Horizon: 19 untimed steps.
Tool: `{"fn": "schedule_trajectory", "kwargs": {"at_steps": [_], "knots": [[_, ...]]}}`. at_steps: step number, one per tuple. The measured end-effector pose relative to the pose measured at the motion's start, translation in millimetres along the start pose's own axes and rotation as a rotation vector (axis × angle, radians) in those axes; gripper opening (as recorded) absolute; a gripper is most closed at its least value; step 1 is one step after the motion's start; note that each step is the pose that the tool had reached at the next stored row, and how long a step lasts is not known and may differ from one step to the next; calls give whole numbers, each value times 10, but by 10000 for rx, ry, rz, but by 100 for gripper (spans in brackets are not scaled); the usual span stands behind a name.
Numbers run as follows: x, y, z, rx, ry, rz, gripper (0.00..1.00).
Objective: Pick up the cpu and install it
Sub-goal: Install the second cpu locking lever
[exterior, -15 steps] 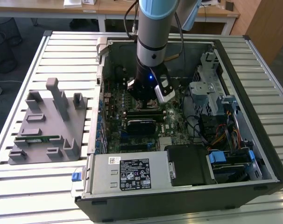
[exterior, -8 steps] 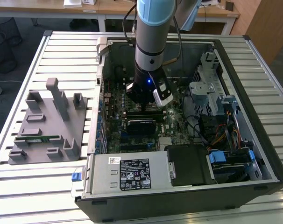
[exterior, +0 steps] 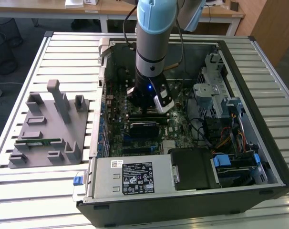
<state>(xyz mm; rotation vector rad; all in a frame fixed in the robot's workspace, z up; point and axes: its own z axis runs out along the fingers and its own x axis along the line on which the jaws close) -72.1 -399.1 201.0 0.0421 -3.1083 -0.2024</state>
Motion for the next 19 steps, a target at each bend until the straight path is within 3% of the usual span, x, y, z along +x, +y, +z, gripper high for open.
{"fn": "schedule_trajectory", "kwargs": {"at_steps": [8,19], "knots": [[91,-103,-9,-337,-8,-11,11],[204,-126,35,-859,-19,-37,11]]}}
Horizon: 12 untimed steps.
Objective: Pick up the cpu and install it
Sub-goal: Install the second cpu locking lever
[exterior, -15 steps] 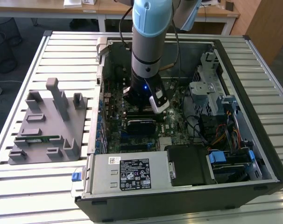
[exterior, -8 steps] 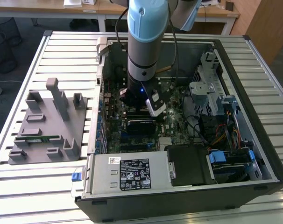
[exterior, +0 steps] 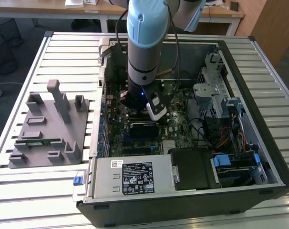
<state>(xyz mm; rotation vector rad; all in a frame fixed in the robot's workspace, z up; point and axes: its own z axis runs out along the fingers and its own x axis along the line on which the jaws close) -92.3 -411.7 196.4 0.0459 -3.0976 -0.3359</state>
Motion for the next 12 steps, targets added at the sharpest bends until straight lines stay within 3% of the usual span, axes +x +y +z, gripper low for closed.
{"fn": "schedule_trajectory", "kwargs": {"at_steps": [4,12], "knots": [[3,-2,13,-142,-3,-9,11],[17,-3,18,-267,-5,-21,11]]}}
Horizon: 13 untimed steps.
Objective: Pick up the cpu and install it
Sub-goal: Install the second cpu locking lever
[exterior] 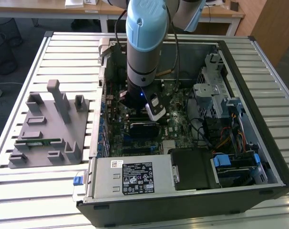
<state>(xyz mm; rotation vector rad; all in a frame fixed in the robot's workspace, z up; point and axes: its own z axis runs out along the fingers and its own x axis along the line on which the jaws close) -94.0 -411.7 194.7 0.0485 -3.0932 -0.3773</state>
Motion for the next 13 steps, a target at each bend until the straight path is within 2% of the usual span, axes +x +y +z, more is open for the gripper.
{"fn": "schedule_trajectory", "kwargs": {"at_steps": [7,13], "knots": [[8,2,7,-104,-1,-11,11],[7,13,11,-114,0,-17,11]]}}
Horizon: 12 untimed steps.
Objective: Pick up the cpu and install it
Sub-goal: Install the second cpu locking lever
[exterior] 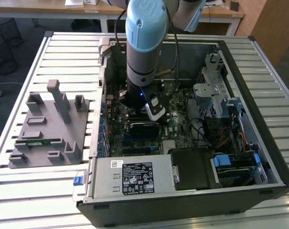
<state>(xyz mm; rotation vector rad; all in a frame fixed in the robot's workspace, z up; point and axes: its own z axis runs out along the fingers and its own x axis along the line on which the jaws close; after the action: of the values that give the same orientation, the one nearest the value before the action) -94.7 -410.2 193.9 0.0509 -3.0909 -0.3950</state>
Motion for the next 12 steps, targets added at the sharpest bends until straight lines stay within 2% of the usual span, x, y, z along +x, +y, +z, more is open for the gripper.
{"fn": "schedule_trajectory", "kwargs": {"at_steps": [12], "knots": [[1,53,29,-7,2,-10,11]]}}
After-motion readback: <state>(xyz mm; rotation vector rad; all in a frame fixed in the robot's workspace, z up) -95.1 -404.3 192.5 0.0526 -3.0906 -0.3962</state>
